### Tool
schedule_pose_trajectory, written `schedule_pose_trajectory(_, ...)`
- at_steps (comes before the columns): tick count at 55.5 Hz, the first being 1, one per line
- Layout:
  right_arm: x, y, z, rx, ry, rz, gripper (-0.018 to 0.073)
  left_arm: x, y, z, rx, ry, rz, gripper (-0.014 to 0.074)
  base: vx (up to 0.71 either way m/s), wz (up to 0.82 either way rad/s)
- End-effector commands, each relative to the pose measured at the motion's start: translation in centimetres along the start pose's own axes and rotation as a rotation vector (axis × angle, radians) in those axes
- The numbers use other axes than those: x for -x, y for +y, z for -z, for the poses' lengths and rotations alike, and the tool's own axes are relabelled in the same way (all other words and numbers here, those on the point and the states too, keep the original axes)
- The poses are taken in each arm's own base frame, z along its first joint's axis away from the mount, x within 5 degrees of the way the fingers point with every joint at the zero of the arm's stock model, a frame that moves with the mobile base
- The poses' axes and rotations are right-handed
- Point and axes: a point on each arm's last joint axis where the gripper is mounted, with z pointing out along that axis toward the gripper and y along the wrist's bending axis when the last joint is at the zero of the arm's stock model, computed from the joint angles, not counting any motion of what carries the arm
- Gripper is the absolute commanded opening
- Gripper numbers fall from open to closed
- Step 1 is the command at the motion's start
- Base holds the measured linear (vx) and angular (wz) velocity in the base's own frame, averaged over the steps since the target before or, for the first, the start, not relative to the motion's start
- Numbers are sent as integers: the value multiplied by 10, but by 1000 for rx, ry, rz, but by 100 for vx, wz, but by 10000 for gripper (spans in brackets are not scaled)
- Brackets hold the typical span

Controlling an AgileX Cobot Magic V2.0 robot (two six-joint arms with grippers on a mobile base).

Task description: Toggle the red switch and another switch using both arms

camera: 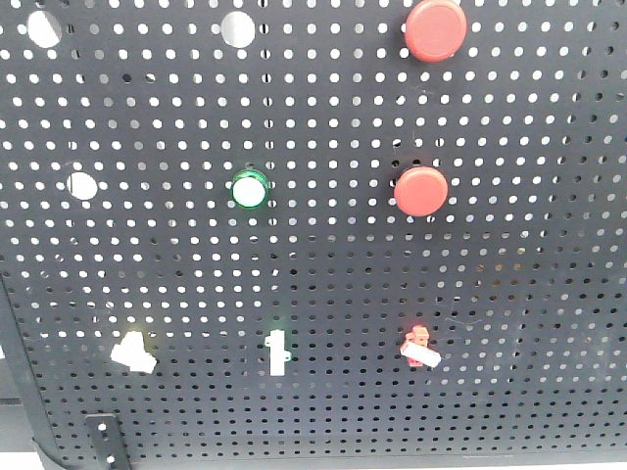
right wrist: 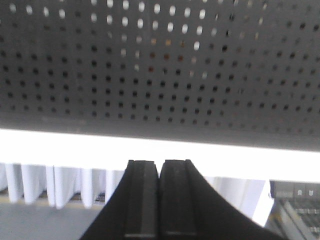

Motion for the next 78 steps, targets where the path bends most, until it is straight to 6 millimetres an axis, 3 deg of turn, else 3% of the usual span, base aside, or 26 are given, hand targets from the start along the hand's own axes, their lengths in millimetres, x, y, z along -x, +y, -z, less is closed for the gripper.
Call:
schedule_pose_trajectory(1, 12, -1, 1, -13, -150, 10, -6, 10, 0, 1, 3, -159, 6, 2, 0, 0)
schedule_pose_trajectory(13, 36, -3, 8, -20, -392, -84, -6, 31, 1, 7, 13, -391, 15, 2, 0, 0)
schedule_pose_trajectory(17, 52, -6, 13, -13, -477, -169, -6, 47, 3, 14, 0, -503, 105, 2, 0, 0)
schedule_pose_trajectory(25, 98, -12, 26, -14, -539, -174, -6, 103, 8, 39, -21, -656, 191, 2, 0, 0)
schedule_pose_trajectory(32, 140, -17, 29, -22, -498, -130, -6, 150, 12, 51, 2, -601, 119, 2, 0, 0)
schedule_pose_trajectory(39, 159, -20, 13, -20, -440, -126, -6, 179, 15, 34, 15, -477, 65, 2, 0, 0)
schedule_pose_trajectory(44, 158, -19, -5, -15, -369, -130, -6, 179, 14, 11, 10, -384, 65, 2, 0, 0)
schedule_pose_trajectory(53, 154, -19, -25, -10, -297, -139, -6, 163, 13, -38, -1, -178, 64, 2, 0, 0)
schedule_pose_trajectory(64, 151, -18, -37, -7, -260, -142, -6, 164, 8, -74, -31, -220, 73, 2, 0, 0)
schedule_pose_trajectory(78, 150, -18, -37, -7, -257, -142, -6, 161, -31, -107, -237, -261, 90, 2, 0, 0)
